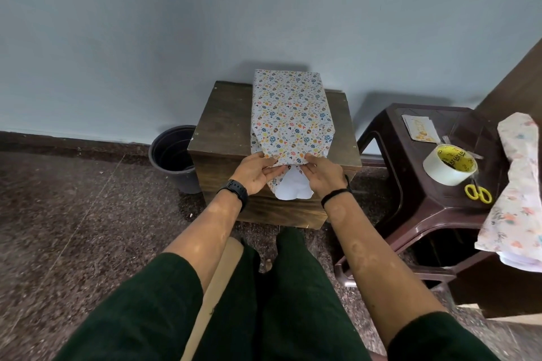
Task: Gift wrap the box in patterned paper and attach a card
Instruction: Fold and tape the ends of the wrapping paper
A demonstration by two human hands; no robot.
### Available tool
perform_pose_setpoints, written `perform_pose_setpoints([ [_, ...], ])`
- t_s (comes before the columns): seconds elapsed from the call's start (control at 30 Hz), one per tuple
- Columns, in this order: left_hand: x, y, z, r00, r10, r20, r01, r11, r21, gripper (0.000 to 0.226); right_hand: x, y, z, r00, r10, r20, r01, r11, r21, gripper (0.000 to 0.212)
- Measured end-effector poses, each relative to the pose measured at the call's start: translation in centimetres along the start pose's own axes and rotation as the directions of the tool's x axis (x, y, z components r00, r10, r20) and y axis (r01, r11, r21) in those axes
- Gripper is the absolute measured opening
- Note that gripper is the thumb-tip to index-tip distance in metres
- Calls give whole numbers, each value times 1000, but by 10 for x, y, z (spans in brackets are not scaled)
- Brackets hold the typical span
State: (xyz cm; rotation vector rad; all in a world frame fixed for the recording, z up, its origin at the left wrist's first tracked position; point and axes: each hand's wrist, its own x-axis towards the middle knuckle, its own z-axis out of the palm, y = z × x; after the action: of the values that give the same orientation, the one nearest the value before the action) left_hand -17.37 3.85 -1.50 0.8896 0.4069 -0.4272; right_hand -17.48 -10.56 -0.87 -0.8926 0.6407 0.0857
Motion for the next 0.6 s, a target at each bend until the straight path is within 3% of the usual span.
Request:
perform_pose_setpoints([
  [0.1, 1, -2, -3, 1000, -1, 16, 1, 1000, -25, 14, 2, 0, 0, 1000, 19, 25, -18, 1000, -13, 34],
  [0.33, -8, 8, -7, 970, -216, 110, 215, 976, 27, 29, -2, -2, -8, 994, 60, 97, -57, 998, -36, 11],
  [0.43, -7, 6, -4, 971, -210, 117, 209, 978, 28, 26, -4, -1, -9, 985, 136, 105, -124, 986, -112, 5],
  [0.6, -5, 2, -6, 984, -149, 102, 150, 989, -4, 17, -6, -1, -7, 986, 141, 85, -132, 986, -104, 7],
])
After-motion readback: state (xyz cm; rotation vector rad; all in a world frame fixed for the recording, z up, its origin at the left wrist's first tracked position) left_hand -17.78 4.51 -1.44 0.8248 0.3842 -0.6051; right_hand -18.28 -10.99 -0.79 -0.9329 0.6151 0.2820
